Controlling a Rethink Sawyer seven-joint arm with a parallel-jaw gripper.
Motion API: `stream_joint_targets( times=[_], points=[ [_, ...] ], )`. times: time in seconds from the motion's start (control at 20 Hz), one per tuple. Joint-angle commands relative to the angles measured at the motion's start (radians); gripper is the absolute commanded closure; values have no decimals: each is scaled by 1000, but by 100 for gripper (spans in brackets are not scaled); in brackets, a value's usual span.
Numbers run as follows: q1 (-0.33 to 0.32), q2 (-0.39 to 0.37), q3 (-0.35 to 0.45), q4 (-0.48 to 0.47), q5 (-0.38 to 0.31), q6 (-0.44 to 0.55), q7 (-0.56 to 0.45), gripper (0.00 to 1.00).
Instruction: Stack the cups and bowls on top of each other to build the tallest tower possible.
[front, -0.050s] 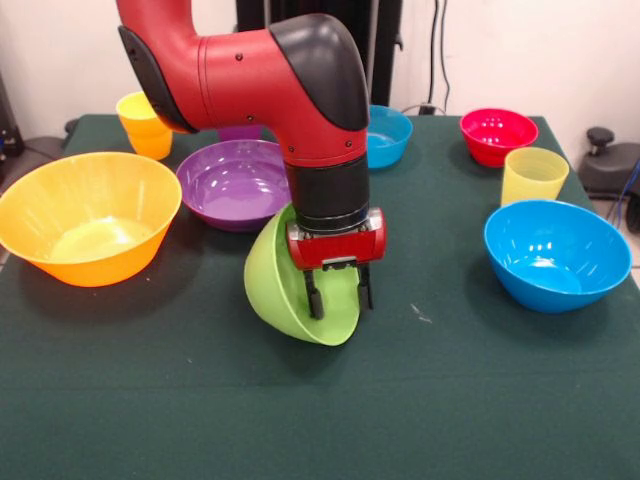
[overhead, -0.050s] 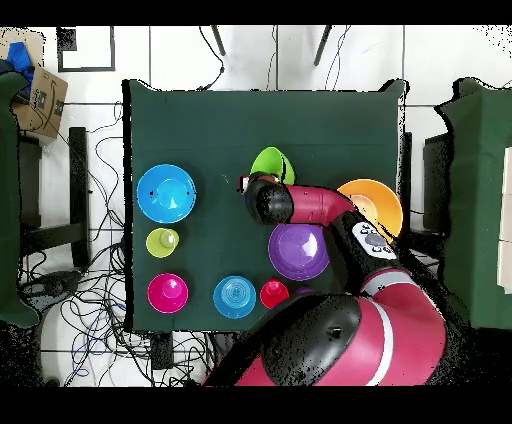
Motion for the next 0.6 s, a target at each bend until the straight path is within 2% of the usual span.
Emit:
stream_joint_targets(
  times=[0.05, 0.2, 0.45, 0.6],
  points=[
    [-19, -50, 61, 58, -65, 125, -58, 0],
    [-17, -84, 67, 58, -51, 167, -68, 0],
    [-15, -69, 84, 27, -54, 180, -83, 0],
    [-31, -44, 118, -31, -56, 230, -143, 0]
  ],
)
